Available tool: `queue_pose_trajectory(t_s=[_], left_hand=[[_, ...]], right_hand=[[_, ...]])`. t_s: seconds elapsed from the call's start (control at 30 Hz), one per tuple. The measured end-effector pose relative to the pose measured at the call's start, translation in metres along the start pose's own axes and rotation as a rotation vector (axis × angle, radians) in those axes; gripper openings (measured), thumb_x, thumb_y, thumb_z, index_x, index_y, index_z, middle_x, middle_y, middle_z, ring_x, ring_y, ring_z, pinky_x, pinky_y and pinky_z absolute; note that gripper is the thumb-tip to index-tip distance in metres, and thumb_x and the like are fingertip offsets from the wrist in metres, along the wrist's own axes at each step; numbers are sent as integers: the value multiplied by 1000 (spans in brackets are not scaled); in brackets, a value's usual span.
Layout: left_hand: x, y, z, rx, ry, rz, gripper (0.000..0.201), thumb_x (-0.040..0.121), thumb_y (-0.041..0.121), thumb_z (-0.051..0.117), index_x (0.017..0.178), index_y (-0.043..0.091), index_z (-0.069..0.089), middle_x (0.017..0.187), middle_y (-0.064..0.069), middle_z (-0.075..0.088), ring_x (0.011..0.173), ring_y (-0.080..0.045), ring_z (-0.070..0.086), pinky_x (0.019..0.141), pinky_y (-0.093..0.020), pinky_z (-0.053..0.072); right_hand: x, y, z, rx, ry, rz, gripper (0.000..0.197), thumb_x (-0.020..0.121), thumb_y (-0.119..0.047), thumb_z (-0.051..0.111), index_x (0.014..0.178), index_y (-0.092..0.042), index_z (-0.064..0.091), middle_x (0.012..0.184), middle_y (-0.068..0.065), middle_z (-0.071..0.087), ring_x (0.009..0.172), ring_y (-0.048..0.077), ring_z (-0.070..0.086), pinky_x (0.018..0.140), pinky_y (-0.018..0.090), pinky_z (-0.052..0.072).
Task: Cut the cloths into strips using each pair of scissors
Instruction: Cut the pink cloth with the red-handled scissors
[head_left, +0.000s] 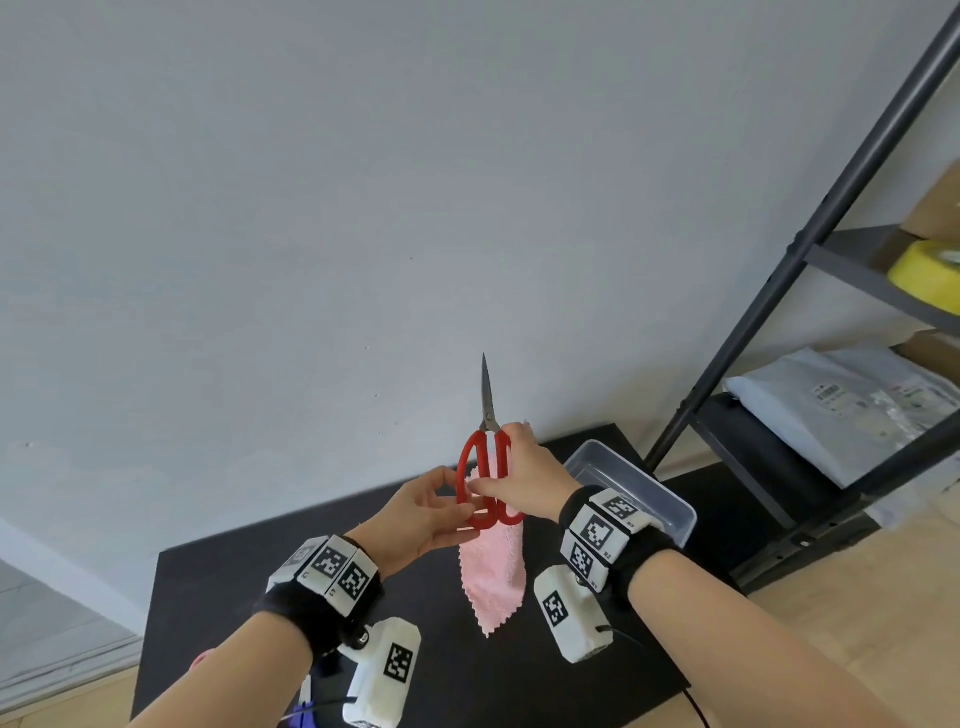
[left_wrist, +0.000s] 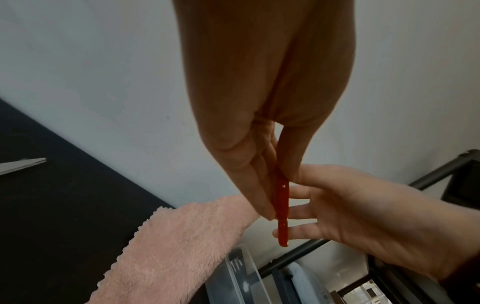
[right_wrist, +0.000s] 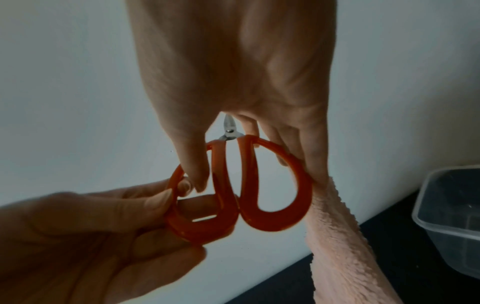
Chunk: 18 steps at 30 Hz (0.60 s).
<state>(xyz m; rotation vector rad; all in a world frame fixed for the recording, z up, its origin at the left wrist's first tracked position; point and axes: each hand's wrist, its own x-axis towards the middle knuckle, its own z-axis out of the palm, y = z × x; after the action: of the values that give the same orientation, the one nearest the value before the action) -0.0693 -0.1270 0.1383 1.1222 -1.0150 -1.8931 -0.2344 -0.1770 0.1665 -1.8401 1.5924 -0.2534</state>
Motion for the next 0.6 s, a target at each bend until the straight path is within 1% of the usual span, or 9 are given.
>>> queue_pose_trajectory(t_s=[0.07, 0.1, 0.17, 0.27, 0.33, 0.37, 0.43, 0.5, 0.6], left_hand=[[2, 0, 5, 24, -5, -6, 31, 90, -3, 57, 119, -1, 45, 114, -23, 67, 109, -35, 64, 101, -47, 46], [3, 0, 7, 24, -2, -9, 33, 90, -2, 57, 121, -1, 44, 114, -22, 67, 109, -35, 64, 101, -47, 46], [3, -2, 10, 17, 0, -14, 35, 90, -1, 58, 122, -2, 44, 114, -21, 67, 108, -34, 65, 101, -47, 47], [1, -2, 13, 37, -8, -19, 39, 87, 3, 64, 122, -1, 46, 114, -19, 68, 108, -31, 65, 98, -44, 49], [-2, -2, 12, 89, -26, -22, 43, 83, 6, 70, 120, 2, 50, 112, -15, 70, 107, -28, 66, 96, -41, 51], [-3, -3, 10, 135, -28, -24, 44, 80, 7, 73, 118, 4, 51, 111, -12, 71, 106, -26, 67, 95, -39, 52], [-2, -6, 6, 243, 17, -25, 44, 77, 4, 76, 115, 9, 55, 107, -8, 72, 102, -24, 69, 92, -37, 54], [1, -9, 2, 306, 101, -25, 41, 77, 3, 75, 112, 13, 57, 106, -7, 72, 98, -23, 70, 88, -36, 56], [8, -13, 5, 303, 182, -20, 38, 77, 6, 76, 109, 16, 59, 105, -6, 72, 96, -23, 69, 82, -33, 58]], right_hand=[[-1, 1, 0, -70, 24, 22, 75, 77, -38, 73, 137, -17, 33, 139, 10, 38, 123, 28, 49, 99, 39, 47], [-2, 1, -1, -87, 35, 29, 74, 78, -39, 72, 138, -18, 34, 138, 10, 42, 122, 28, 50, 99, 39, 47], [-6, 1, -4, -99, 54, 26, 71, 79, -39, 71, 137, -19, 36, 130, 6, 50, 116, 26, 55, 94, 36, 49], [-11, 3, -10, -71, 63, 21, 69, 76, -38, 73, 133, -18, 40, 123, 3, 56, 109, 22, 58, 87, 30, 49], [-15, 4, -15, -19, 46, 25, 64, 73, -35, 75, 127, -17, 46, 118, 0, 59, 105, 18, 58, 83, 27, 48], [-17, 5, -17, 20, 39, 25, 60, 71, -34, 77, 122, -18, 50, 114, -1, 61, 102, 17, 59, 83, 27, 50], [-21, 5, -22, 94, 31, 17, 50, 71, -30, 78, 115, -19, 55, 106, -3, 64, 98, 16, 62, 86, 32, 53], [-23, 5, -26, 140, 4, 1, 46, 74, -27, 77, 114, -17, 57, 102, -4, 64, 99, 17, 62, 89, 34, 53], [-24, 6, -31, 165, -39, -27, 48, 74, -27, 78, 117, -17, 58, 110, -2, 66, 104, 18, 62, 93, 37, 52]])
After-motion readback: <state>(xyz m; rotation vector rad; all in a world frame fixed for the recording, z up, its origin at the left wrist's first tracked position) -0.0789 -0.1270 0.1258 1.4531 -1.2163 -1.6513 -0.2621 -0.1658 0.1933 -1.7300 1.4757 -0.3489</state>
